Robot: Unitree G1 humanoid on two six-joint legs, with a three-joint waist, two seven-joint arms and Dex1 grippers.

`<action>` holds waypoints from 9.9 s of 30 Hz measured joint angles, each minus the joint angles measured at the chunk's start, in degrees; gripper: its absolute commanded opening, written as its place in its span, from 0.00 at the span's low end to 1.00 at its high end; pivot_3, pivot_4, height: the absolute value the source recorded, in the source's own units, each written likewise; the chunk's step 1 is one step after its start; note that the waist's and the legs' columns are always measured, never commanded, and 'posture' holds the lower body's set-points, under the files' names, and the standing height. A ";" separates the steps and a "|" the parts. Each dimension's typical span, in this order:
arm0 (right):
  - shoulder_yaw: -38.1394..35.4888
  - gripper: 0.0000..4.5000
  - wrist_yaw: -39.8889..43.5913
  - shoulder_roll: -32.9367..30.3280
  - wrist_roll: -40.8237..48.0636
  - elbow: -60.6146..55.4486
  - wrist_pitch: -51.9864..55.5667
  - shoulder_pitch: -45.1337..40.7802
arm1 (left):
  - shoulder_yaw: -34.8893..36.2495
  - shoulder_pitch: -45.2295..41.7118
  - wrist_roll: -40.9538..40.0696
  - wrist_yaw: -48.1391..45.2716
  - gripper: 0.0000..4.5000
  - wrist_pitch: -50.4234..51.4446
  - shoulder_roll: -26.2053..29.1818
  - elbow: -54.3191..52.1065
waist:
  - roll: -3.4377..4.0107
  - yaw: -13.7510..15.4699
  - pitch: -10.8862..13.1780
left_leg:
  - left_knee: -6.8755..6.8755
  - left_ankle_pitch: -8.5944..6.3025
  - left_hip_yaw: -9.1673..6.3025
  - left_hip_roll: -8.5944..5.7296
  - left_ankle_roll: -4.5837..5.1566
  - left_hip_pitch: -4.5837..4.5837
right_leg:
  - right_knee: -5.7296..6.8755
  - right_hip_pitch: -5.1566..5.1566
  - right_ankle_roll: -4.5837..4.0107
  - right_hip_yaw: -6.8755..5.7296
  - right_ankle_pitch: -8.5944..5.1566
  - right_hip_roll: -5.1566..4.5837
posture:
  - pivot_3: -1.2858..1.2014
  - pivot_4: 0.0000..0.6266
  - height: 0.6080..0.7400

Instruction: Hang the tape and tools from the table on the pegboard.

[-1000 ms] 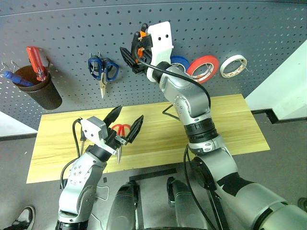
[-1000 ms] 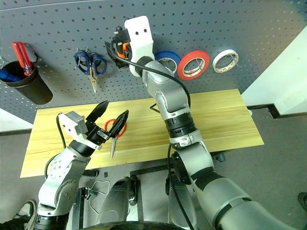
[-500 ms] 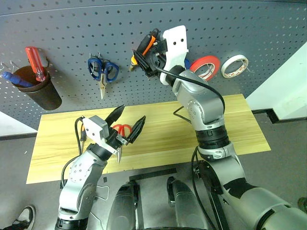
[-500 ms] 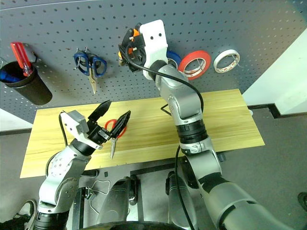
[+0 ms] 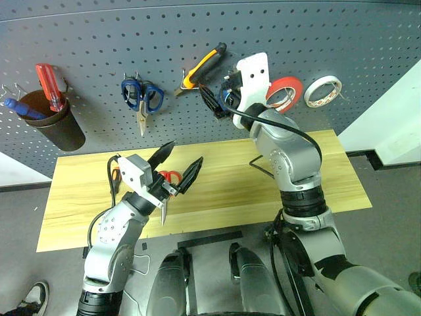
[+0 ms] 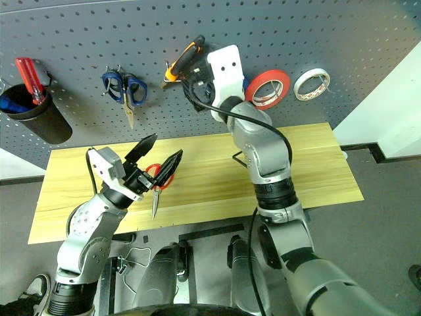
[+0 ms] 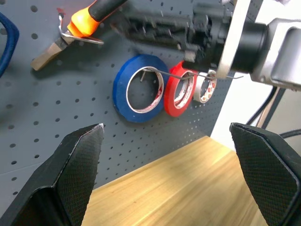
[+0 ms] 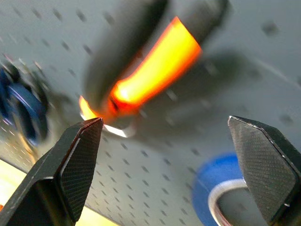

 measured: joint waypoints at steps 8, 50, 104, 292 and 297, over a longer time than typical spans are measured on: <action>-0.01 0.99 0.52 -1.97 0.00 -3.59 1.51 3.07 | 0.02 -1.38 0.00 -1.06 1.00 -0.09 0.00 0.98 | -0.01 -0.04 -0.01 | 0.00 0.00 0.00 0.01 0.00 0.00 | 0.01 0.00 0.14 0.00 0.08 0.02 | 0.53 0.41 0.82; 2.35 0.99 9.65 -21.30 18.09 -34.26 20.37 29.26 | 5.74 -8.62 12.90 43.72 1.00 65.28 -2.83 0.39 | -0.15 0.28 0.03 | 0.10 -0.02 -0.16 -0.08 0.01 0.06 | 0.05 0.13 0.13 -0.02 -0.08 -0.03 | 0.53 0.50 0.82; 1.82 1.00 3.12 -19.48 20.85 -40.40 25.56 31.43 | -0.53 -11.42 23.32 34.99 0.96 51.92 -7.81 18.80 | -0.09 0.13 0.10 | 0.05 -0.05 -0.45 -0.08 0.03 0.15 | -0.13 0.22 0.02 -0.03 -0.14 -0.18 | 0.51 0.55 0.82; 7.49 1.00 11.50 -19.43 18.11 -33.24 20.86 31.14 | 19.99 -0.63 26.02 37.51 0.89 27.48 -6.06 1.08 | -0.04 -0.11 4.69 | 0.97 -0.22 -0.19 0.01 0.31 -0.14 | 0.08 0.20 0.27 0.10 0.22 -0.22 | 0.51 0.70 0.82; 7.21 1.00 12.36 -20.83 18.90 -33.31 22.51 31.31 | 22.36 -0.93 22.97 36.66 0.89 34.60 -6.17 1.22 | -0.05 -0.14 5.69 | 0.95 -0.22 -0.21 0.01 0.31 -0.19 | 0.09 0.11 0.26 0.10 0.20 -0.19 | 0.50 0.71 0.82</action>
